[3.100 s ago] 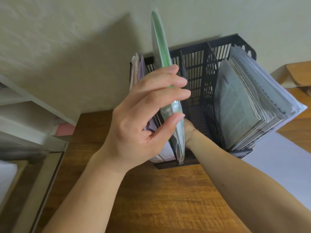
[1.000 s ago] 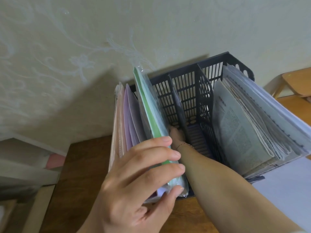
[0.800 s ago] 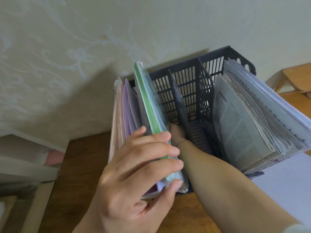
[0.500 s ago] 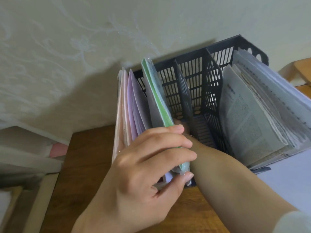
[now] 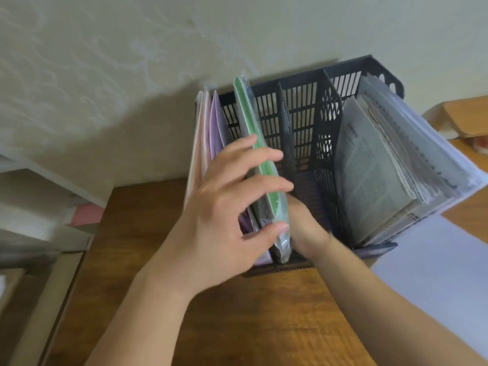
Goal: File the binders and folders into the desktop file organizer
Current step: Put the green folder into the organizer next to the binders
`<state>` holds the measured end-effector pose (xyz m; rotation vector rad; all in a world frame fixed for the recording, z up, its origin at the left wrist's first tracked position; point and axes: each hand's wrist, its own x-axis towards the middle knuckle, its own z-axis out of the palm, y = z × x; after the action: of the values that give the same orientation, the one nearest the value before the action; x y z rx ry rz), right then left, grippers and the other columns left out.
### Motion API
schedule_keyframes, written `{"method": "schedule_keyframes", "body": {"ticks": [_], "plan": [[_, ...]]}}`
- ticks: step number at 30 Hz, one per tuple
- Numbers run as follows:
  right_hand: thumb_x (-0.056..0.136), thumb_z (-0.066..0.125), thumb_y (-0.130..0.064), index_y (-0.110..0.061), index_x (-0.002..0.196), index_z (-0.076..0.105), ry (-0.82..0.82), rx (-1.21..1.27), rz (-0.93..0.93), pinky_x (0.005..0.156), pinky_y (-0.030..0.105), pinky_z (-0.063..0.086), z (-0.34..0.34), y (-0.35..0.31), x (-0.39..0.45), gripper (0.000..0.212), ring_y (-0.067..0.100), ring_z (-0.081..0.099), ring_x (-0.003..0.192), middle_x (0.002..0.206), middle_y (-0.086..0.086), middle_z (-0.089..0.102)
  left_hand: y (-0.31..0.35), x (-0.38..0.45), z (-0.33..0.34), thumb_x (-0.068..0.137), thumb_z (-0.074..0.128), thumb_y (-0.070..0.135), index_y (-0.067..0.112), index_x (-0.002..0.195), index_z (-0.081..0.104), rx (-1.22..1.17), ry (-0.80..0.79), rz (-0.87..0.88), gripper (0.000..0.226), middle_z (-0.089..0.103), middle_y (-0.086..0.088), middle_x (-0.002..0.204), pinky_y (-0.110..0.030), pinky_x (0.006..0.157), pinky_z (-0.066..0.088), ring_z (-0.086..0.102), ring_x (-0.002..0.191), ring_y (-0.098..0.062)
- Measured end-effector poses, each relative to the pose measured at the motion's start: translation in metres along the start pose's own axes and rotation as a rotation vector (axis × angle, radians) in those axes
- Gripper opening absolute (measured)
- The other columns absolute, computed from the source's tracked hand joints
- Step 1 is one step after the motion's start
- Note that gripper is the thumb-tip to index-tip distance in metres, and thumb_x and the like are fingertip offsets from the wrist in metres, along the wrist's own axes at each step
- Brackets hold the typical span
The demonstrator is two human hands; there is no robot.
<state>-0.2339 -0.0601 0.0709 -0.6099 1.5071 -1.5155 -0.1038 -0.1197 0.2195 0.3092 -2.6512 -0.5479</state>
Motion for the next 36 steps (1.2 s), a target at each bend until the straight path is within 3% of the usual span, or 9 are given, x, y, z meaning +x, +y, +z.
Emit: {"method": "schedule_keyframes", "body": {"ticks": [4,7,9,14,18,23,28,33,36], "plan": [[0.095,0.056,-0.014,-0.016,0.115,0.065,0.272,-0.508,-0.383,0.091,0.018,0.046,-0.025,0.037,-0.074,0.022,0.0,0.059,0.106,0.111,-0.012,0.066,0.001,-0.001,-0.001,0.079,0.074,0.026,0.017,0.119,0.064,0.032,-0.013,-0.053,0.042,0.048,0.001,0.143,-0.045,0.114,0.036,0.034,0.142,-0.015],[0.085,0.067,-0.035,-0.019,0.113,0.064,0.117,-1.033,-0.471,0.095,0.032,0.047,-0.037,0.068,-0.078,0.032,0.014,0.057,0.106,0.106,-0.005,0.066,0.004,-0.002,0.001,0.079,0.071,0.027,0.019,0.122,0.062,0.037,0.005,-0.085,0.044,0.048,0.003,0.143,-0.038,0.114,0.037,0.039,0.138,-0.01],[0.082,0.068,-0.043,-0.02,0.106,0.068,0.097,-1.151,-0.438,0.086,0.035,0.05,-0.034,0.073,-0.073,0.033,0.018,0.06,0.1,0.097,-0.005,0.069,0.005,-0.002,0.001,0.079,0.073,0.025,0.02,0.122,0.062,0.037,0.018,-0.091,0.045,0.048,0.004,0.143,-0.029,0.115,0.036,0.04,0.137,-0.006],[0.08,0.072,-0.04,-0.022,0.083,0.069,0.193,-1.174,-0.359,0.071,0.035,0.049,-0.021,0.062,-0.062,0.018,0.018,0.06,0.082,0.075,-0.004,0.065,0.005,-0.001,0.002,0.079,0.077,0.027,0.021,0.124,0.06,0.034,0.03,-0.089,0.049,0.048,0.006,0.143,-0.024,0.114,0.035,0.041,0.135,-0.004],[0.081,0.07,-0.045,-0.025,0.089,0.07,0.179,-0.973,-0.141,0.076,0.034,0.051,-0.019,0.052,-0.055,0.022,0.021,0.058,0.086,0.089,-0.001,0.062,0.002,-0.002,0.001,0.081,0.073,0.035,0.022,0.131,0.054,0.038,0.017,-0.08,0.055,0.045,0.007,0.146,-0.018,0.115,0.03,0.038,0.138,-0.003],[0.089,0.06,-0.048,-0.024,0.103,0.067,0.16,-1.144,-0.117,0.079,0.034,0.049,-0.016,0.046,-0.051,0.029,0.024,0.062,0.091,0.095,0.002,0.066,0.001,-0.001,0.002,0.083,0.071,0.035,0.022,0.134,0.052,0.035,0.002,-0.082,0.056,0.044,0.009,0.147,-0.018,0.116,0.029,0.036,0.139,-0.003],[0.093,0.055,-0.036,-0.02,0.094,0.063,0.176,-1.336,-0.125,0.067,0.032,0.045,-0.012,0.039,-0.049,0.018,0.027,0.065,0.087,0.089,0.001,0.069,0.001,0.0,0.003,0.084,0.071,0.034,0.022,0.135,0.051,0.051,-0.018,-0.079,0.056,0.043,0.009,0.148,-0.019,0.115,0.028,0.036,0.139,-0.004],[0.079,0.065,-0.06,-0.026,0.096,0.069,0.085,-1.356,0.045,0.065,0.031,0.045,-0.005,0.03,-0.034,0.038,0.024,0.066,0.087,0.091,0.0,0.068,-0.001,-0.001,0.001,0.084,0.073,0.033,0.022,0.133,0.053,0.029,-0.008,-0.076,0.055,0.046,0.008,0.145,-0.014,0.114,0.027,0.037,0.137,-0.002],[0.082,0.063,-0.058,-0.022,0.1,0.067,0.051,-1.383,0.085,0.074,0.035,0.042,0.003,0.033,-0.032,0.04,0.026,0.066,0.092,0.097,0.002,0.068,0.001,-0.003,0.0,0.083,0.071,0.03,0.021,0.131,0.054,0.02,-0.011,-0.082,0.052,0.048,0.007,0.144,-0.019,0.114,0.031,0.04,0.136,-0.004]]}}
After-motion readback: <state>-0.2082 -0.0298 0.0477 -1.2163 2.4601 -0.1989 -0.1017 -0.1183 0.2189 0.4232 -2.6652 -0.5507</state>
